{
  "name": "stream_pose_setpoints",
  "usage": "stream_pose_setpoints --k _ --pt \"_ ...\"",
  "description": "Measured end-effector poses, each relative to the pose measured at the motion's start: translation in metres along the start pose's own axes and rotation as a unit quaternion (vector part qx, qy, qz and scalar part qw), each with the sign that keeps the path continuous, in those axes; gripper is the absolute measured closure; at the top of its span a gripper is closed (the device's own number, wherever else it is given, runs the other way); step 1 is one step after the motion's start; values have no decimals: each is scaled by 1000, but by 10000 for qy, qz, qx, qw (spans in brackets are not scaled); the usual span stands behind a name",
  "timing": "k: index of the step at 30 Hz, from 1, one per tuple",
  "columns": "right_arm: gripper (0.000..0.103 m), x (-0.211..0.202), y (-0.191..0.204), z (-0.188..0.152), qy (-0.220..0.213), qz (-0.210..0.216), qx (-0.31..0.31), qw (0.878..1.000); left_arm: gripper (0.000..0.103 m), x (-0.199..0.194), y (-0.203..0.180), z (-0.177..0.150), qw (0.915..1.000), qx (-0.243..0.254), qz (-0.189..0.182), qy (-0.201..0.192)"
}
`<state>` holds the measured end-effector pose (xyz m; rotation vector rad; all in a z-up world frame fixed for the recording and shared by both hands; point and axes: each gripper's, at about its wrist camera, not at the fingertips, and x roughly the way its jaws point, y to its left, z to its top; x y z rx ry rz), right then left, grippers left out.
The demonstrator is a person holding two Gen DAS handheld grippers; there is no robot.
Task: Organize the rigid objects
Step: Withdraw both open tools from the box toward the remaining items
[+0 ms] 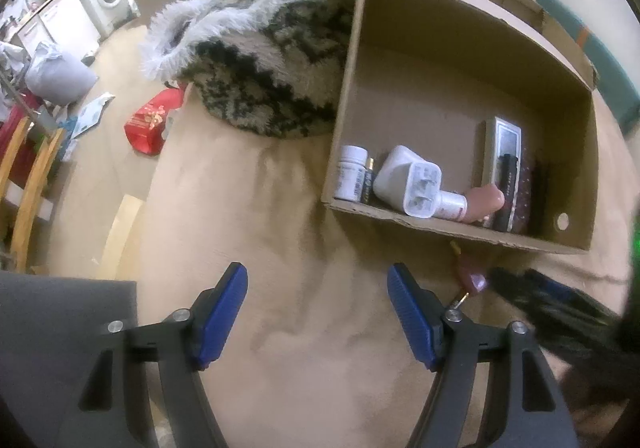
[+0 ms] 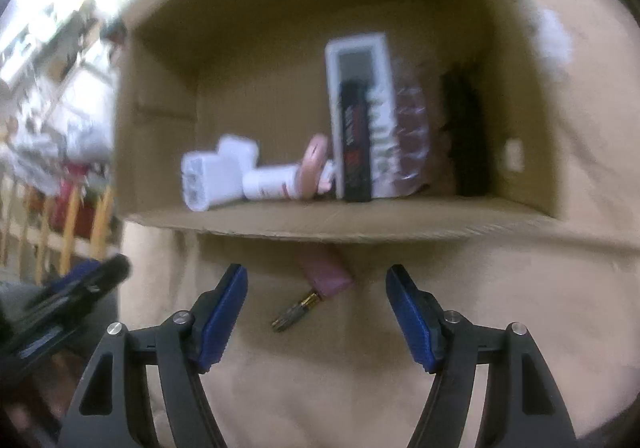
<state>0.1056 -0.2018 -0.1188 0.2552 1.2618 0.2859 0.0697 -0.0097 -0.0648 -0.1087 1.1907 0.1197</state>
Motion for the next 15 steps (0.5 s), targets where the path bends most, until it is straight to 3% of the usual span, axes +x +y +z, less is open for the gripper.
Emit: stream_pose_setpoints --k 5,8,10,13,15 --pt "27 45 14 8 343 -409 -494 9974 33 1 -5 0 10000 58 -61 40" --pt "27 59 20 9 311 -646 -766 9945 33 6 -6 0 9999 65 4 104" --pt "35 61 27 9 262 -808 -985 9915 33 9 -7 0 9999 70 -4 154" --pt "58 60 30 7 205 -1005 -1204 9874 33 13 -12 0 9998 115 27 185" --pt "74 58 27 6 207 -889 -1180 9888 33 15 -17 0 9997 173 50 187"
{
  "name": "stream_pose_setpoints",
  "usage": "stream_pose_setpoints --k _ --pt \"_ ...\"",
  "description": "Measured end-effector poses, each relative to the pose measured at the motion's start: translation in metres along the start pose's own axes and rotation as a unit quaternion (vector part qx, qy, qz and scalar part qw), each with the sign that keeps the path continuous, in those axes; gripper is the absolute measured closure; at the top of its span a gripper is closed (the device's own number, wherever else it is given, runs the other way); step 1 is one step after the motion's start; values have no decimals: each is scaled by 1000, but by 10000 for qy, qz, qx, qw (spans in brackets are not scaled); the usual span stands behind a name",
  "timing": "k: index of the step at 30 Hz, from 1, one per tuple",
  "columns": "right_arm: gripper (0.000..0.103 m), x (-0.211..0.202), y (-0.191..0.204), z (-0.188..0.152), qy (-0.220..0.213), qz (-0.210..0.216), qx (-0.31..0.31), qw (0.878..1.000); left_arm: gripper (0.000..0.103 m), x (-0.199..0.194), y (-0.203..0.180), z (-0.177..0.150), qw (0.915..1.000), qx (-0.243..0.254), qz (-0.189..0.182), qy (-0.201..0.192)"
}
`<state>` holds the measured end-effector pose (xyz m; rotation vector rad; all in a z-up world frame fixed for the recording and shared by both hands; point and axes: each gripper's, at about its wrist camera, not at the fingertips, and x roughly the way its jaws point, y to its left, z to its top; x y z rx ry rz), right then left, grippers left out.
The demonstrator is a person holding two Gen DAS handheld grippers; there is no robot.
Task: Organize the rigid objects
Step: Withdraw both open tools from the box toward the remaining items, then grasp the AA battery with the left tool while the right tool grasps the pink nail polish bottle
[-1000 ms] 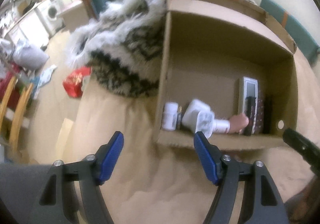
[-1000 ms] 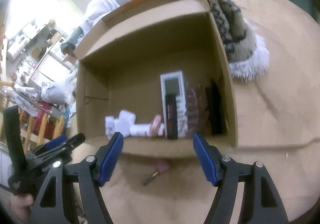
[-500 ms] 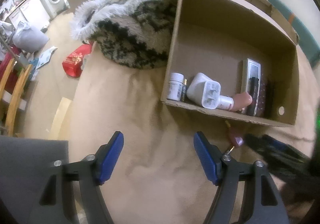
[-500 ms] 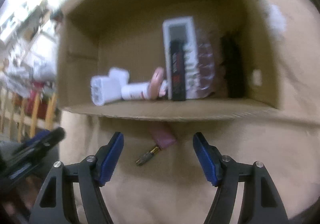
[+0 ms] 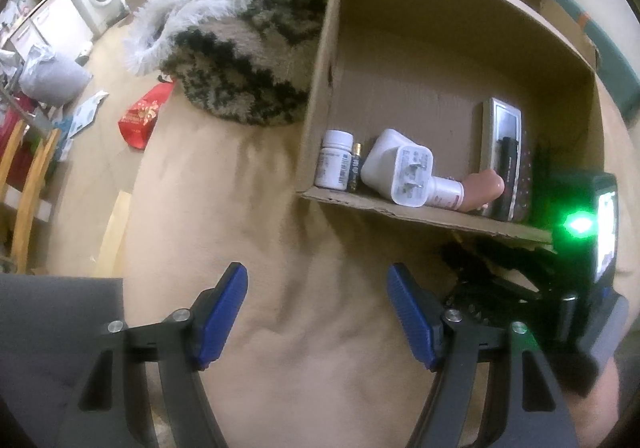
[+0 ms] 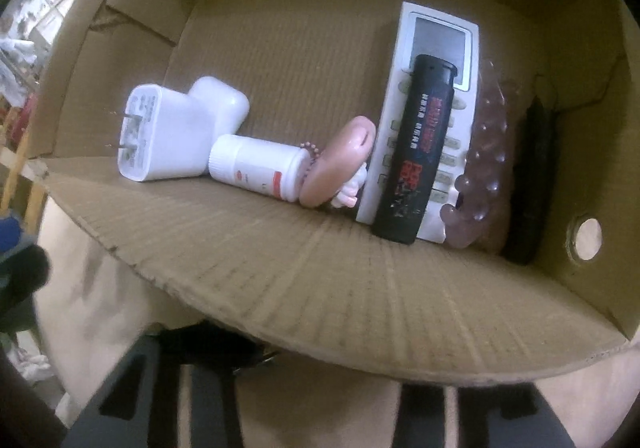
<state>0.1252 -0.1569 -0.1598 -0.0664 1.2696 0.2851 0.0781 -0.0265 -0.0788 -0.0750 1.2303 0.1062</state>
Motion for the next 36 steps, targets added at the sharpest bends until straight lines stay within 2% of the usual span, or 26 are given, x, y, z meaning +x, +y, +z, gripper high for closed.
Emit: stream_pose_setpoints --k 6,14,18,21,23,25,29,30,33,36 --pt "76 -13 -14 -11 -61 199 262 9994 33 6 -11 -3 9996 270 61 -42" --pt "77 -61 -58 -43 -235 717 1282 9889 33 26 -29 -9 9976 640 -130 235" --pt "77 -86 -74 -61 -457 947 1712 9796 36 38 -49 -13 9932 998 -384 467" --pt "76 -99 -87 -71 -567 1012 1949 9739 36 48 -75 -21 9837 1605 -556 588" --pt "76 -99 -90 -72 -582 961 1979 9738 44 54 -87 -25 9790 1864 -568 594" --pt "77 -95 -91 -66 -569 967 2031 9727 58 63 -99 -28 9740 2094 -609 617" --pt "77 -86 -91 -60 -519 919 2064 9728 63 77 -108 -29 9717 2164 -702 632" --pt "77 -86 -90 -61 -516 904 2048 9733 67 78 -107 -28 9719 2157 -723 606" --pt "77 -85 -85 -61 -520 878 1971 9751 94 81 -103 -25 9721 2124 -746 663" --pt "77 -84 -79 -58 -542 865 1895 9766 94 83 -91 -17 9755 1840 -910 784"
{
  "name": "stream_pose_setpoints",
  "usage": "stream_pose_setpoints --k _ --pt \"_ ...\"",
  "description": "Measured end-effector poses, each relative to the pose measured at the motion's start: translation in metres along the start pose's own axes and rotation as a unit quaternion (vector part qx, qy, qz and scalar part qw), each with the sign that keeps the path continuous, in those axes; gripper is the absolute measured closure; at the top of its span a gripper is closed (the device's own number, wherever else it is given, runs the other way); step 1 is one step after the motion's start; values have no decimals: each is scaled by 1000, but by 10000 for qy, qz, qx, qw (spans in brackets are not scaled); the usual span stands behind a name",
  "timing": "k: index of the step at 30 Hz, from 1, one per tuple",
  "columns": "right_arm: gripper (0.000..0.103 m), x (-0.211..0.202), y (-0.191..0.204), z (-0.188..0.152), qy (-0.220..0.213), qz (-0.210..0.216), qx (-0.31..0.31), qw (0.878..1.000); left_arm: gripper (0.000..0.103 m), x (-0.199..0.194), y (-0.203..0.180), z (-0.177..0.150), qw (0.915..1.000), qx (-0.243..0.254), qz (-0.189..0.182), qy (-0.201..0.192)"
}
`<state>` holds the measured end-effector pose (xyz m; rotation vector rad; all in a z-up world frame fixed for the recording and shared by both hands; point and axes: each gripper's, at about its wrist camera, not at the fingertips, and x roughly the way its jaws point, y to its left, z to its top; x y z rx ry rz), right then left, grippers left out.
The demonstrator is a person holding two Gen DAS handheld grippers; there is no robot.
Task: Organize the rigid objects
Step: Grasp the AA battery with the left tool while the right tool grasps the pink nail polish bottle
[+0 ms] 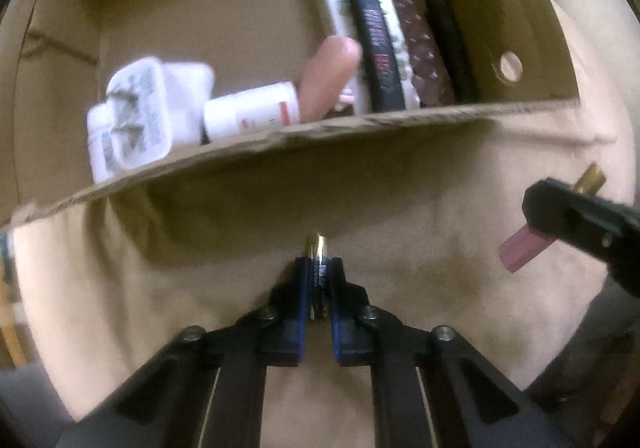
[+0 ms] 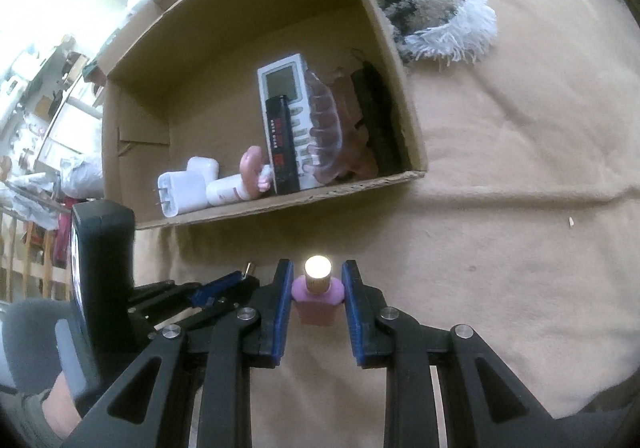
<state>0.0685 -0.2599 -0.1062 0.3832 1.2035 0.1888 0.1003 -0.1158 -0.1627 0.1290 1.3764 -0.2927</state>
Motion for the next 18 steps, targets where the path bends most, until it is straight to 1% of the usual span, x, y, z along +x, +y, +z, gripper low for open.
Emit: stream_pose_setpoints --k 1,6,8,10,11,15,18 --pt "77 1 2 0 -7 -12 -23 10000 94 1 9 4 10000 -59 -4 9" --pt "77 -1 2 -2 2 -44 -90 10000 94 -5 29 2 9992 -359 131 -113" --pt "77 -1 3 -2 -3 -69 -114 9999 94 -11 30 -4 9985 -484 189 -158" --pt "77 0 3 -2 -14 -90 -124 9999 94 -16 44 -3 9978 -549 281 -233" --pt "77 0 3 -2 -18 -99 -128 9999 94 -19 56 0 9973 -604 313 -277" --pt "77 -3 7 -3 -59 -139 -187 9997 94 -37 75 -5 9951 -735 446 -498" --pt "77 -9 12 -4 -149 -128 -267 9995 94 -60 87 -8 9919 -877 517 -756"
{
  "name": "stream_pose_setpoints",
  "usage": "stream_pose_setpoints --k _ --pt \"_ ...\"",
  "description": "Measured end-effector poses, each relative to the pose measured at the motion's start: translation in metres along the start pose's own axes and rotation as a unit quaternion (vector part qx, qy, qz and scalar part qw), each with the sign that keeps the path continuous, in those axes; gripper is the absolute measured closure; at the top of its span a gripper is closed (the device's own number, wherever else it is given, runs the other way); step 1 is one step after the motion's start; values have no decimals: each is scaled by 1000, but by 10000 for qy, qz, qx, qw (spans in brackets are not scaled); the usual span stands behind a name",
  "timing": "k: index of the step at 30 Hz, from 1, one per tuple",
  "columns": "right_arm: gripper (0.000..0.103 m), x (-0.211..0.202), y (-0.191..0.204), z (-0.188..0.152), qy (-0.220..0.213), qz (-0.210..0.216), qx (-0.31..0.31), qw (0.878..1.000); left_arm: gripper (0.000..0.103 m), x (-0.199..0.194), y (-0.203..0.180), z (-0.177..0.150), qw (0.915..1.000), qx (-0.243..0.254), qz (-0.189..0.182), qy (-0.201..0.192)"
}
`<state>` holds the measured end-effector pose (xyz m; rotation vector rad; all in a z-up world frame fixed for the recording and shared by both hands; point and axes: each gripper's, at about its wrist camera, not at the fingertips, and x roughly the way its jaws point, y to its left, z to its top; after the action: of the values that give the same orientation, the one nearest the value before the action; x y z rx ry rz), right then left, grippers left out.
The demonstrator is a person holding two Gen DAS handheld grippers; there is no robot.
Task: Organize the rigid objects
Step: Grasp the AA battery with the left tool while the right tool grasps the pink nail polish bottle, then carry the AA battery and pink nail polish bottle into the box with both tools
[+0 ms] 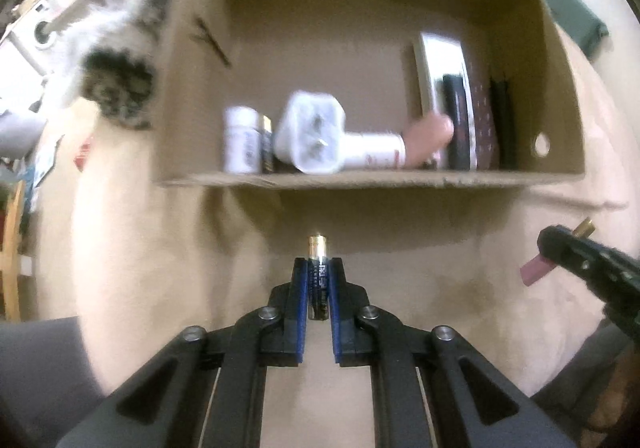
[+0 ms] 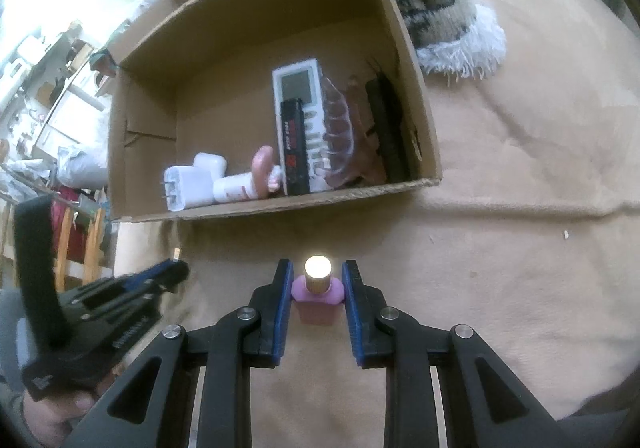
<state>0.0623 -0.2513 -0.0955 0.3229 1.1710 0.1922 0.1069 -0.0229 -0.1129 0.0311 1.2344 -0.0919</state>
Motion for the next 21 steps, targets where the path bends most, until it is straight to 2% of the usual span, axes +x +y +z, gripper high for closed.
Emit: stream_pose_setpoints --k 8,10,15,21 --pt "77 -27 14 6 -340 204 -210 9990 94 -49 31 11 9985 -374 -123 -388" --pt "77 -33 17 11 -449 255 -229 9984 94 -67 20 6 9978 -415 -149 -496" --pt "76 -47 24 30 -674 417 -286 9964 94 -99 -2 18 9962 -399 -125 -770" --pt "77 -49 33 58 -764 394 -501 9950 94 -106 -4 50 9945 -326 -12 -998"
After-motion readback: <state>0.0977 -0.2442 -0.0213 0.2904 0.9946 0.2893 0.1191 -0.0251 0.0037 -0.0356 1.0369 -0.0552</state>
